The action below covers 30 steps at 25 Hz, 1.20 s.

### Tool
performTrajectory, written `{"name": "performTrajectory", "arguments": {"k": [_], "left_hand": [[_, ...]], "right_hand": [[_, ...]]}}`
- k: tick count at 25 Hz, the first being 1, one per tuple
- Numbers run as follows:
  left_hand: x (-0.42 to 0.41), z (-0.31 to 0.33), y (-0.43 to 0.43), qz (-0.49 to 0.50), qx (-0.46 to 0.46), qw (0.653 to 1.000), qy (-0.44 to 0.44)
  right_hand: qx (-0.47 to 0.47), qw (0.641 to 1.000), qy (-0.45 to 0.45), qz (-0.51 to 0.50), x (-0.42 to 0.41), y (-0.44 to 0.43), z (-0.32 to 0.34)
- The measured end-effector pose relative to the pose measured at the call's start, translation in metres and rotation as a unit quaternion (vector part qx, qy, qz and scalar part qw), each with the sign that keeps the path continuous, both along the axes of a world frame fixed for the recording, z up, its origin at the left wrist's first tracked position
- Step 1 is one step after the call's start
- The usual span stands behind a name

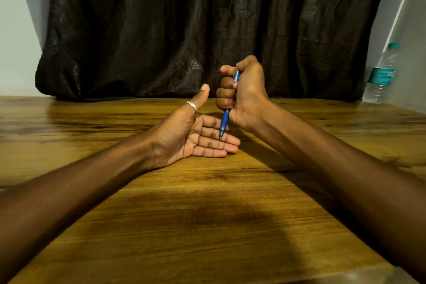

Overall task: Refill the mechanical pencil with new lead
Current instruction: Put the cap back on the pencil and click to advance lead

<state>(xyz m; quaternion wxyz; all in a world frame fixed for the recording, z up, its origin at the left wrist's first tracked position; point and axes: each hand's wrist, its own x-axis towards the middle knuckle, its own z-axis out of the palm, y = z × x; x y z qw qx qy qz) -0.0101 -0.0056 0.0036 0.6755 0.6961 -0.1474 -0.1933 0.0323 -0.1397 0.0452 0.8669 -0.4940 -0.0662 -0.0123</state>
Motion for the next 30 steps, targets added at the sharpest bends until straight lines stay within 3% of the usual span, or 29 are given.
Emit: {"name": "performTrajectory", "arguments": {"k": [10,14,21,30], "left_hand": [[-0.005,-0.004,-0.008,0.013,0.022,0.998,-0.05],[-0.005,-0.009,-0.004,-0.022,0.08,0.988,-0.131],[-0.007,-0.013,-0.007,0.019,0.124,0.966,-0.227],[-0.008,-0.011,-0.007,0.028,0.131,0.955,-0.264]], "right_hand": [[0.007,1.0,0.016,-0.015,0.004,-0.007,0.009],[-0.001,0.999,0.03,-0.027,0.004,-0.011,0.01],[0.007,0.999,0.031,-0.026,0.005,-0.015,0.012],[0.005,0.999,0.029,-0.022,0.004,-0.016,0.01]]}}
